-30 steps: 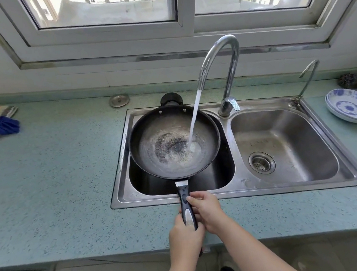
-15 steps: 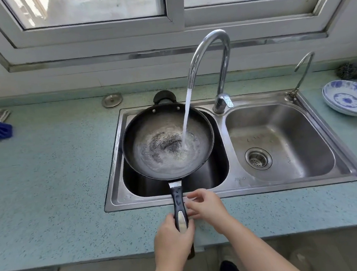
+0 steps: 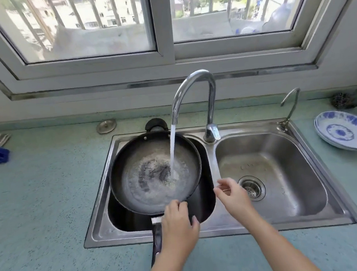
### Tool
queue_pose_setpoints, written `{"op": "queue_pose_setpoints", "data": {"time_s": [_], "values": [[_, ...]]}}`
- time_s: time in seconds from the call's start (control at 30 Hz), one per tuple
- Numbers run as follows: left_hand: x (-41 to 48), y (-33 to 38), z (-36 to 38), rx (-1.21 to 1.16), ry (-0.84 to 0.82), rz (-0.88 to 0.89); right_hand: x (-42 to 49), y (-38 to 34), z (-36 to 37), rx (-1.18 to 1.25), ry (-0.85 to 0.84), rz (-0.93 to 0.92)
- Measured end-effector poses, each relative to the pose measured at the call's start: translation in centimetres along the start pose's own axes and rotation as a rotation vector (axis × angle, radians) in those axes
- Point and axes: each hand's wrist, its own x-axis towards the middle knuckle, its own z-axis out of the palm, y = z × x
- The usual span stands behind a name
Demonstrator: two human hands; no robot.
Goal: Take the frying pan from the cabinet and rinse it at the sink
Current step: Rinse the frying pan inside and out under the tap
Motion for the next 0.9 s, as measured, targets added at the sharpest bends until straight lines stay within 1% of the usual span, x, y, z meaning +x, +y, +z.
{"op": "queue_pose_setpoints", "data": {"time_s": [0.13, 0.3, 0.37, 0.47, 0.63, 0.73, 0.9], "values": [[2.9, 2.5, 0.7, 0.089, -0.025, 0.092, 3.3, -0.1, -2.6, -0.133, 0.049, -0.127], [6.1, 4.6, 1.5, 0.119, -0.009, 0.179, 7.5, -0.1, -4.2, -0.343, 0.025, -0.314], [7.0, 5.0, 2.0, 0.133, -0.011, 0.174, 8.9, -0.3, -4.4, -0.431, 0.016, -0.404], [7.9, 5.4, 2.6, 0.173, -0.017, 0.146, 10.6, -0.8, -4.2, -0.569, -0.004, -0.491], [8.7, 6.0, 3.5, 0.170, 0.003, 0.116, 12.3, -1.0, -3.7, -0.715, 0.057, -0.667], [8.9, 6.3, 3.8, 0.180, -0.002, 0.096, 12.9, -0.7, -3.5, -0.771, 0.051, -0.714], [8.9, 6.8, 4.1, 0.194, -0.001, 0.036, 12.9, 0.0, -3.0, -0.791, 0.021, -0.694]]}}
